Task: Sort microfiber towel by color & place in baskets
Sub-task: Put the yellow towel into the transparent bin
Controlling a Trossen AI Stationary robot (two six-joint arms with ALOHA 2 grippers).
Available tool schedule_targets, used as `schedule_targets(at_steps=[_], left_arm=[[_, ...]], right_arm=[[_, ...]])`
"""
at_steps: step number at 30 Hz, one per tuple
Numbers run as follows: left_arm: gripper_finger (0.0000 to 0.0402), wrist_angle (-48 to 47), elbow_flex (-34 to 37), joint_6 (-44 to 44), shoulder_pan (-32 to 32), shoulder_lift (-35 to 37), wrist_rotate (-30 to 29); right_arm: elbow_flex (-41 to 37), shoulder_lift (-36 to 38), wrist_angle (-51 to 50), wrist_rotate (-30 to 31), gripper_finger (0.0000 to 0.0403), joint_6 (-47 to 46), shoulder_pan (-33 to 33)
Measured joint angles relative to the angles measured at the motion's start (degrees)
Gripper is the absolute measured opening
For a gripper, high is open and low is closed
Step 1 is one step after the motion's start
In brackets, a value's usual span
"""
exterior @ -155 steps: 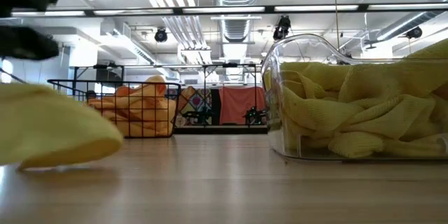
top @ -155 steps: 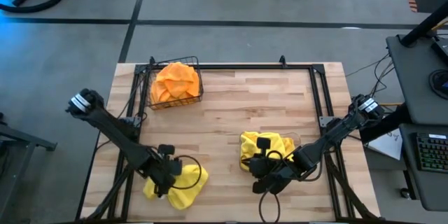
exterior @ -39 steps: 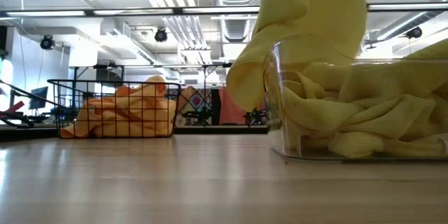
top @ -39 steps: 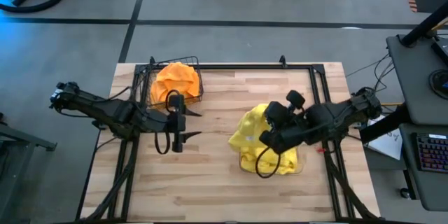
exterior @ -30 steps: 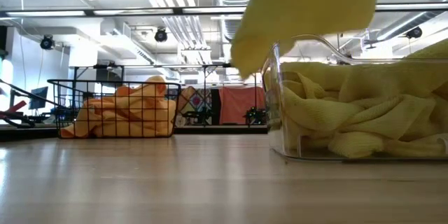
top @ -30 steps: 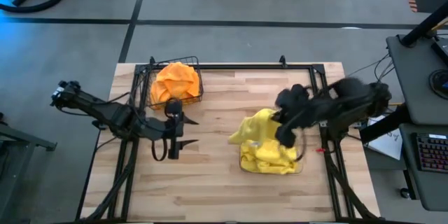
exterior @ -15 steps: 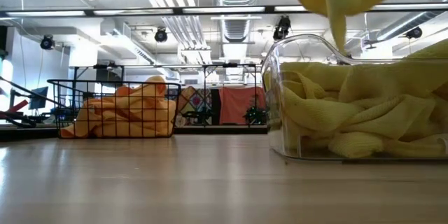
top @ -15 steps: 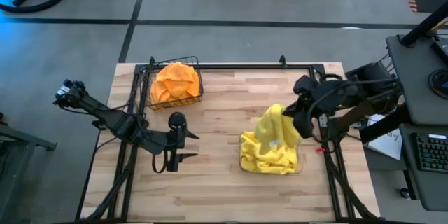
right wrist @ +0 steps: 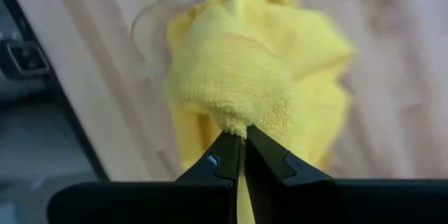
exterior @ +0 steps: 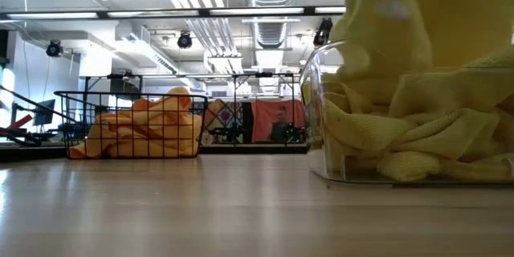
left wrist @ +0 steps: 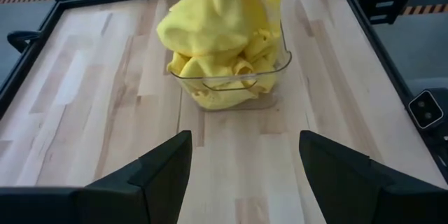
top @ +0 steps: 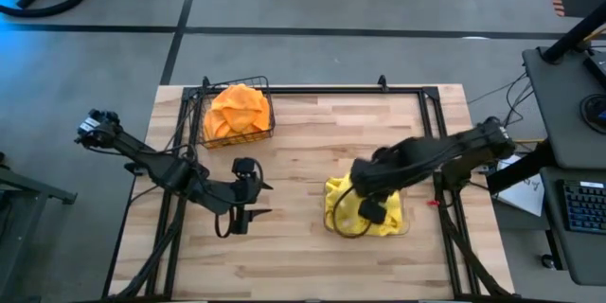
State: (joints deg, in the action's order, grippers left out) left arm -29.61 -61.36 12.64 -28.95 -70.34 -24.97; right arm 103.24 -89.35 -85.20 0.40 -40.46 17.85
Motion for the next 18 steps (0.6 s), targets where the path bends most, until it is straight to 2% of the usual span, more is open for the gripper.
schedule_targets(at_steps=[6,9,11,14,18], left_arm=[[0.0247,-0.02,0.00,0.46,0.00,-0.10,-0.02],[0.0247,-0.16,0.00,0.57,0.00,-0.10,0.00],[0.0247,-0.36,0.00,1.10,0.00,-0.10,0.00],[0.0247,-0.86,0.00,1.51,0.00,-0.10,0.02],[0.0247,-1.51,0.00,1.59,0.00,-0.10,0.02]], right_arm=[[-8.70,-2.10,13.26,-8.77,0.0009,3.51,0.02],[-10.71,-1.99,22.95,-16.13,0.0008,9.13,0.55],[-10.61,-1.08,27.38,-18.84,0.0008,10.55,0.75],[-8.70,0.41,25.34,-14.56,0.0008,9.12,0.69],[-8.27,1.06,15.33,-7.84,0.0009,2.47,0.54]])
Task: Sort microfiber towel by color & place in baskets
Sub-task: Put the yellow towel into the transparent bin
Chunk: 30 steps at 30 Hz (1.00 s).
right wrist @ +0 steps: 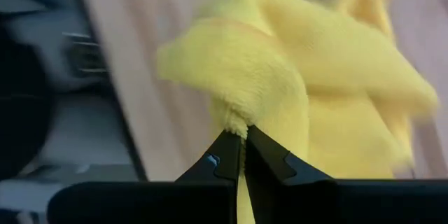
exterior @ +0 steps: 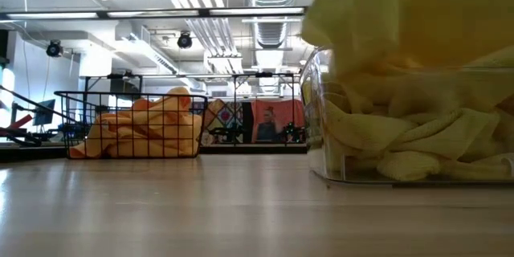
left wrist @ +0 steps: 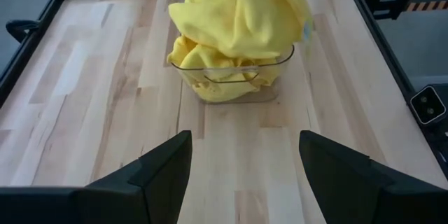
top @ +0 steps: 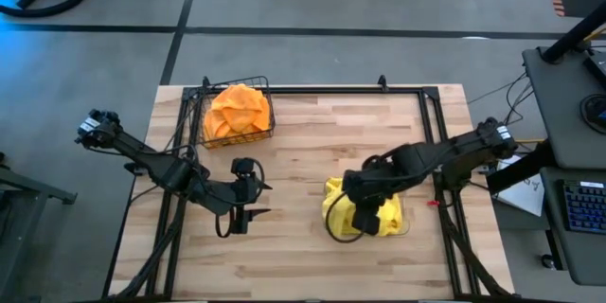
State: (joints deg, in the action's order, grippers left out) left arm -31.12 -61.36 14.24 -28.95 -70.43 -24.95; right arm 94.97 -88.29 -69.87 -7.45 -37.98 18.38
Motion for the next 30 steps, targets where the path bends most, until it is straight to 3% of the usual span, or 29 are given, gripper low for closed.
schedule_targets(at_steps=[7,15,30], left_arm=[[0.0247,-0.44,0.00,0.00,0.00,0.02,0.00],[0.0247,-1.48,0.00,0.00,0.00,0.04,0.00],[0.0247,-1.73,0.00,0.05,0.00,0.07,0.00]], right_arm=[[-3.37,0.11,-12.48,4.94,0.0009,-11.05,0.06],[-8.10,0.07,-12.05,4.92,0.0009,-11.51,0.10],[-9.08,0.07,-7.10,6.00,0.0009,-10.01,0.08]])
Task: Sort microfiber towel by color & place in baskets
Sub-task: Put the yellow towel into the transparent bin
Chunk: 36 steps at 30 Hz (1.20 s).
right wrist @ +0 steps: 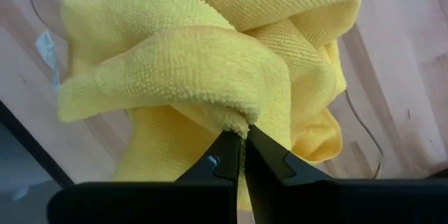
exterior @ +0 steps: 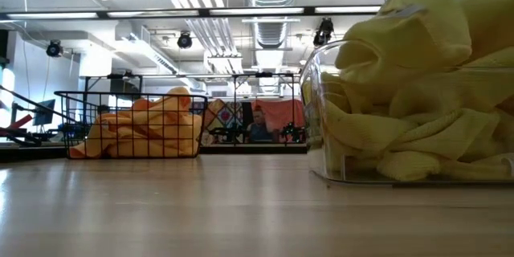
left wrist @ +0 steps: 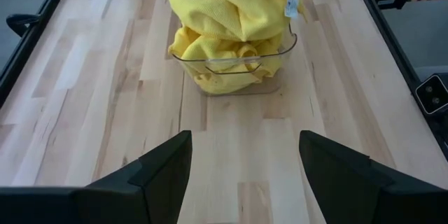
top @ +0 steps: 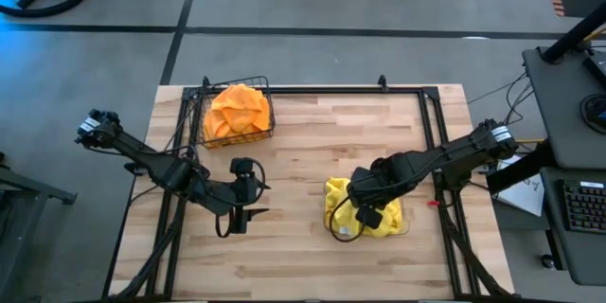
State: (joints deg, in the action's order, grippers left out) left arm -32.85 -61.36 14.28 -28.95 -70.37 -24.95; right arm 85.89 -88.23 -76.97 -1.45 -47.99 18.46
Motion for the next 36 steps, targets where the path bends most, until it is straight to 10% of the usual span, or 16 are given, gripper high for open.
schedule_targets(at_steps=[27,36], left_arm=[[0.0247,-0.01,0.04,0.00,0.00,0.00,-0.02],[0.0247,-0.01,0.07,0.00,0.00,0.00,-0.02]], right_arm=[[0.00,-0.02,2.34,1.48,0.0013,-0.02,0.02],[0.02,-0.02,2.24,-3.55,0.0126,-2.06,0.02]])
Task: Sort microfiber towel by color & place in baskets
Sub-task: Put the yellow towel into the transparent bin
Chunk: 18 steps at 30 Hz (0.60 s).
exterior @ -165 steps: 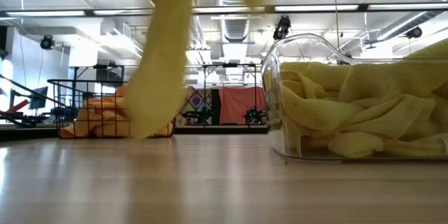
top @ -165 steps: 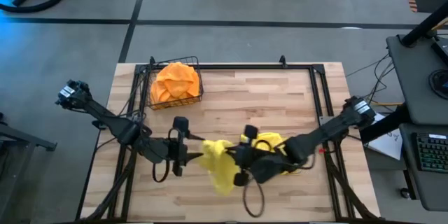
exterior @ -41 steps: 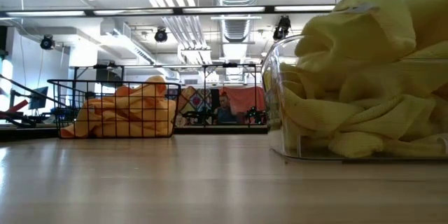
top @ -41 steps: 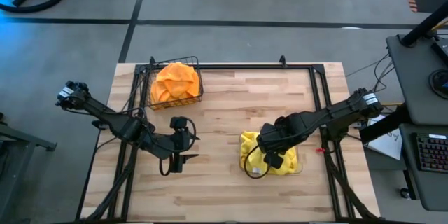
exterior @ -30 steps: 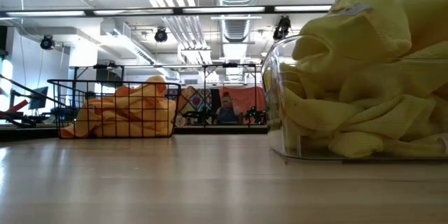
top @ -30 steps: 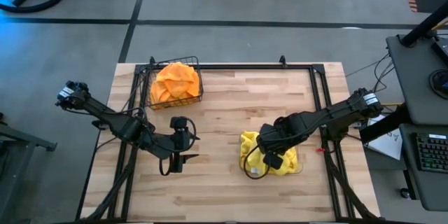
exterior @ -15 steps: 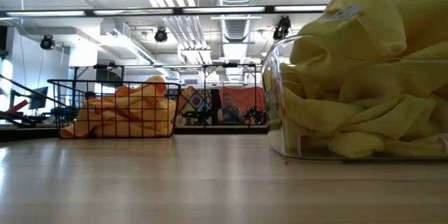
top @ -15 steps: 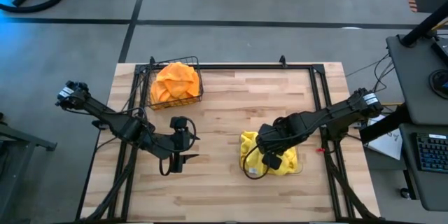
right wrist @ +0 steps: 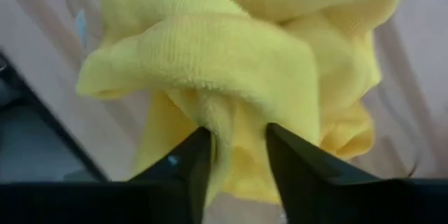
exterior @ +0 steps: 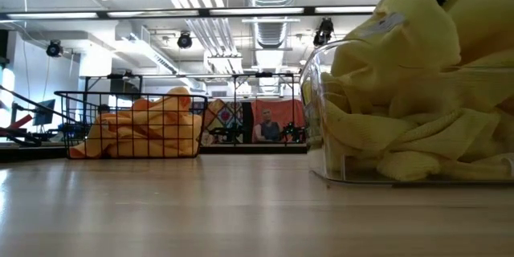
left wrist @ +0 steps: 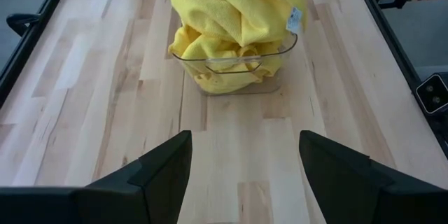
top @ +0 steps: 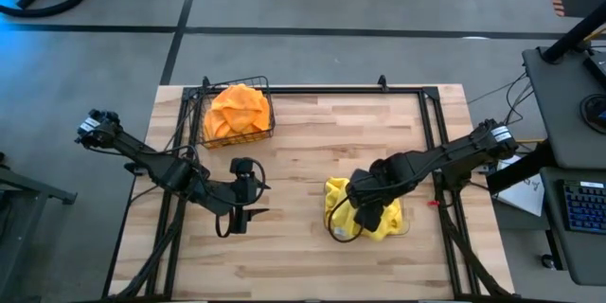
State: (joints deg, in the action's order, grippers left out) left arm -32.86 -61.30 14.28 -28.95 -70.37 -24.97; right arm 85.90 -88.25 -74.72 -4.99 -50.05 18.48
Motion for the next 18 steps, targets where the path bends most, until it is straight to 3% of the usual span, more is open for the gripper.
schedule_targets(at_steps=[5,9,13,18], left_arm=[[0.0247,0.00,0.02,0.00,0.00,0.00,0.00],[0.0247,0.00,0.02,0.00,0.00,0.00,-0.02],[0.0247,0.02,0.02,0.00,0.00,0.00,-0.02],[0.0247,0.02,0.04,0.00,0.00,0.00,-0.02]], right_arm=[[1.89,0.02,-2.64,-2.45,0.0206,-3.65,0.00],[4.29,0.02,-6.69,-2.45,0.0241,-7.28,0.00],[6.29,0.39,-2.62,2.51,0.0240,-2.62,0.71],[6.16,0.42,8.58,7.13,0.0191,4.51,0.91]])
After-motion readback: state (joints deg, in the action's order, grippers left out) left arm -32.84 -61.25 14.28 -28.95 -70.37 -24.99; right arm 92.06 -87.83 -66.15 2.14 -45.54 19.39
